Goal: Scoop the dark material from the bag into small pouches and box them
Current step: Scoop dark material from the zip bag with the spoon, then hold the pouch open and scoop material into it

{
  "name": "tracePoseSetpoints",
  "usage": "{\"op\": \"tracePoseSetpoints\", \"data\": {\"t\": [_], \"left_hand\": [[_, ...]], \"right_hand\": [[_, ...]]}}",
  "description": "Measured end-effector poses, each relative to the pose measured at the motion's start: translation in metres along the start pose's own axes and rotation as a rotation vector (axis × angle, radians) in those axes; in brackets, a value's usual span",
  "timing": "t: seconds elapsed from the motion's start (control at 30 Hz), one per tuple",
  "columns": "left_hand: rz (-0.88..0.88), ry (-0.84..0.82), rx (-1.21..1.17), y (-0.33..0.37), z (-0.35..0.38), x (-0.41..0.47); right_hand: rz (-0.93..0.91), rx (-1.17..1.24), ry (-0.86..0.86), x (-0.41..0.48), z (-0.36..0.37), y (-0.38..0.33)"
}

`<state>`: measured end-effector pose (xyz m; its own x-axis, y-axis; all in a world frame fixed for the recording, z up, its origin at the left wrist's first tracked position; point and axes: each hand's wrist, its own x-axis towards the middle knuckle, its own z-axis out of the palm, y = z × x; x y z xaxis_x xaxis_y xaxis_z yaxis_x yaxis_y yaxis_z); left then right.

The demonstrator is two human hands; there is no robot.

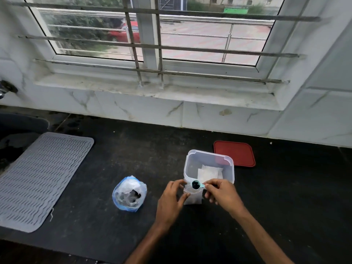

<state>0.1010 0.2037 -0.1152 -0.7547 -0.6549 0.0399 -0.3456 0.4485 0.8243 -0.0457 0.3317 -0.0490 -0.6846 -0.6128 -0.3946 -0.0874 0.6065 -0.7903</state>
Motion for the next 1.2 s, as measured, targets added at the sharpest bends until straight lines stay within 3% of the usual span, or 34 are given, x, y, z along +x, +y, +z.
{"op": "tracePoseSetpoints", "data": {"t": [0.17,0.27,0.7,0.8,0.93,1.03,1.1,1.2], "left_hand": [[-0.044,-0.007,0.007,-0.004,0.013,-0.001],[-0.047,0.008,-0.008,-0.005,0.014,-0.003],[-0.076,0.063,0.011,0.006,0.013,-0.001],[-0.077,0.059,-0.014,0.006,0.012,0.000],[-0.059,0.065,-0.030,0.010,0.007,0.002],[0.080,0.132,0.006,0.020,0.004,0.005],[0.193,0.161,0.040,0.034,0.007,0.007],[0.354,0.078,0.115,0.062,0.025,0.009]], "right_hand": [[-0.180,-0.397,0.082,0.003,0.013,0.007],[-0.306,-0.516,0.107,0.000,0.019,0.013],[-0.293,-0.370,0.154,0.007,0.015,0.025],[-0.243,-0.193,0.157,0.006,0.012,0.028],[-0.120,0.247,0.167,-0.001,-0.007,0.029],[-0.029,0.575,0.264,-0.008,-0.031,0.043],[0.015,0.674,0.364,-0.012,-0.046,0.059],[0.110,0.746,0.495,-0.013,-0.056,0.089]]}}
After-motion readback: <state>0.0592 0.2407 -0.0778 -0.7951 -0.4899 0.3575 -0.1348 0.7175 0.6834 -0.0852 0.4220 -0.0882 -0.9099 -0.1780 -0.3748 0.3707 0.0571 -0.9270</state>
